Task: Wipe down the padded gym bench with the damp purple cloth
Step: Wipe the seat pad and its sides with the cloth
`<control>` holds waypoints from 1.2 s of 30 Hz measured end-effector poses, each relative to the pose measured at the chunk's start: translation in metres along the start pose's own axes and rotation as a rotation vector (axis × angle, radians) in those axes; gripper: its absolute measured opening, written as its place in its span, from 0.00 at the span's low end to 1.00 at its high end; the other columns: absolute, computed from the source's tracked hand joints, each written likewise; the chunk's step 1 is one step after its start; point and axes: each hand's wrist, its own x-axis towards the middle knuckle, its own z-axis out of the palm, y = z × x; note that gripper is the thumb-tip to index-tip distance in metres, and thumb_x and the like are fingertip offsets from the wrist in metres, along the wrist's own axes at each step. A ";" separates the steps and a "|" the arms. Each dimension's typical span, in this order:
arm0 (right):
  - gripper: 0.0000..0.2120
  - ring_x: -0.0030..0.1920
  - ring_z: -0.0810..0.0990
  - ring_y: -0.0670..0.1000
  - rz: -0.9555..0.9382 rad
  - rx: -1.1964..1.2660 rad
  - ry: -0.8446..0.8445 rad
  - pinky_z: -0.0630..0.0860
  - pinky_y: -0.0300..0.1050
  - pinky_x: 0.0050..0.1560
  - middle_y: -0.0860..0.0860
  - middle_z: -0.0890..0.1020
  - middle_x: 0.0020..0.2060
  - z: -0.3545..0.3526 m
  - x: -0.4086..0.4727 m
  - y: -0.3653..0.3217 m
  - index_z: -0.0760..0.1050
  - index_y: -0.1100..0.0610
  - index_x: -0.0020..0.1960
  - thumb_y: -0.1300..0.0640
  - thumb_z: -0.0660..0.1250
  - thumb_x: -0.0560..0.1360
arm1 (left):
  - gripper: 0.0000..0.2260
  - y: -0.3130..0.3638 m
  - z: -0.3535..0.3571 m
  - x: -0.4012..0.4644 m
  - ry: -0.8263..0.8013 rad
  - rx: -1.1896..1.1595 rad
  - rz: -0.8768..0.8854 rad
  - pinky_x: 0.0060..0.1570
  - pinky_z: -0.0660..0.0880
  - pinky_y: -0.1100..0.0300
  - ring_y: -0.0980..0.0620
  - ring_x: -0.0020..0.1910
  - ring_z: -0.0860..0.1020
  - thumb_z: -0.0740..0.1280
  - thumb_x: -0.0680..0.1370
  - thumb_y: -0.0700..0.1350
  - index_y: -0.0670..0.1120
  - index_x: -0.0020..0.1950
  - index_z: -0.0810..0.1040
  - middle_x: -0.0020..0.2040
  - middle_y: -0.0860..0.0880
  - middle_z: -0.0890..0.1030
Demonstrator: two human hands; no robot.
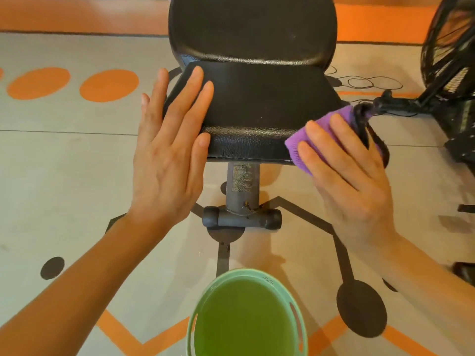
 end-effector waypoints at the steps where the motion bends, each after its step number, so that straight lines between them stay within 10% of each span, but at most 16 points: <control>1: 0.18 0.70 0.69 0.61 0.014 0.023 0.030 0.62 0.56 0.73 0.56 0.71 0.68 0.009 0.006 -0.017 0.68 0.60 0.69 0.64 0.64 0.80 | 0.22 0.001 0.002 0.000 0.017 -0.008 -0.002 0.76 0.53 0.37 0.38 0.79 0.52 0.46 0.85 0.47 0.42 0.77 0.62 0.78 0.44 0.62; 6: 0.20 0.71 0.69 0.56 -0.350 -0.090 0.014 0.64 0.52 0.72 0.52 0.71 0.69 0.027 0.029 -0.027 0.69 0.58 0.71 0.65 0.63 0.80 | 0.23 -0.007 0.001 -0.001 0.020 -0.006 0.081 0.76 0.52 0.36 0.36 0.79 0.53 0.46 0.85 0.48 0.40 0.77 0.62 0.78 0.41 0.63; 12: 0.21 0.71 0.66 0.59 -0.114 -0.061 0.029 0.57 0.54 0.76 0.54 0.68 0.68 0.019 0.010 -0.019 0.65 0.58 0.71 0.64 0.63 0.80 | 0.23 -0.005 0.006 -0.001 0.076 -0.025 0.075 0.78 0.48 0.39 0.34 0.78 0.53 0.46 0.85 0.47 0.39 0.76 0.64 0.77 0.40 0.64; 17: 0.20 0.74 0.63 0.54 -0.364 -0.108 -0.060 0.60 0.51 0.75 0.53 0.66 0.71 0.019 0.027 -0.016 0.66 0.58 0.72 0.64 0.62 0.81 | 0.22 -0.010 0.002 -0.001 0.036 -0.041 0.118 0.78 0.45 0.43 0.35 0.79 0.52 0.47 0.85 0.45 0.39 0.78 0.61 0.78 0.39 0.61; 22: 0.18 0.74 0.63 0.57 -0.098 -0.091 -0.099 0.54 0.51 0.77 0.56 0.67 0.71 0.002 0.010 -0.016 0.63 0.60 0.72 0.60 0.57 0.83 | 0.23 -0.024 0.002 -0.016 0.079 -0.128 -0.059 0.78 0.48 0.40 0.40 0.80 0.49 0.46 0.85 0.48 0.41 0.80 0.54 0.80 0.41 0.56; 36: 0.18 0.49 0.83 0.54 0.043 -0.004 -0.139 0.79 0.46 0.49 0.56 0.83 0.50 0.031 0.103 -0.082 0.76 0.60 0.59 0.53 0.53 0.79 | 0.25 -0.026 0.010 -0.020 0.088 -0.302 -0.097 0.78 0.52 0.43 0.44 0.81 0.51 0.45 0.84 0.52 0.43 0.80 0.53 0.80 0.42 0.57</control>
